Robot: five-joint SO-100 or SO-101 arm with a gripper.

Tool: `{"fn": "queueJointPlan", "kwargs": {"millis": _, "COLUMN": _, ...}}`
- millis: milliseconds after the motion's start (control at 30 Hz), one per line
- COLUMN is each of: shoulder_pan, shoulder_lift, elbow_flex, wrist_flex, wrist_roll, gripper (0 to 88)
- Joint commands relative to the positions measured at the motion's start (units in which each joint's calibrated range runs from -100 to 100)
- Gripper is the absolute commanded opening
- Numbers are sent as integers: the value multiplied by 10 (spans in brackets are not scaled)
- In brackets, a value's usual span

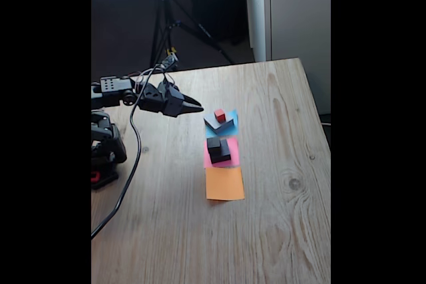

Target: Tower of hanoi

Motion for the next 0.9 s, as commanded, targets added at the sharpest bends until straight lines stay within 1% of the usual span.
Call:
{"fn": "queueJointPlan", "kwargs": {"millis": 0, "shoulder_pan": 35, "shoulder_lift": -35, "elbow_flex": -118, "wrist_flex": 141, "wrist_roll": 7, "gripper": 4}}
{"fn": "queueJointPlan", "kwargs": {"millis": 133, "shoulder_pan": 100, "shoulder_lift": -31, "elbow_flex": -238, "wrist_flex": 263, "wrist_roll": 7, "gripper": 6}}
{"fn": "queueJointPlan", "kwargs": {"millis": 333, "shoulder_pan": 210, "shoulder_lift": -38, "elbow_flex": -342, "wrist_flex": 351, "wrist_roll": 7, "gripper": 20}}
{"fn": "queueJointPlan", "kwargs": {"millis": 433, "shoulder_pan": 259, "shoulder_lift": -54, "elbow_flex": -344, "wrist_flex": 365, "wrist_roll": 7, "gripper": 25}}
{"fn": "queueJointPlan", "kwargs": {"millis": 533, "shoulder_pan": 289, "shoulder_lift": -67, "elbow_flex": -338, "wrist_flex": 376, "wrist_roll": 7, "gripper": 24}}
{"fn": "queueJointPlan", "kwargs": {"millis": 867, "shoulder_pan": 332, "shoulder_lift": -107, "elbow_flex": -343, "wrist_flex": 414, "wrist_roll": 7, "gripper": 37}}
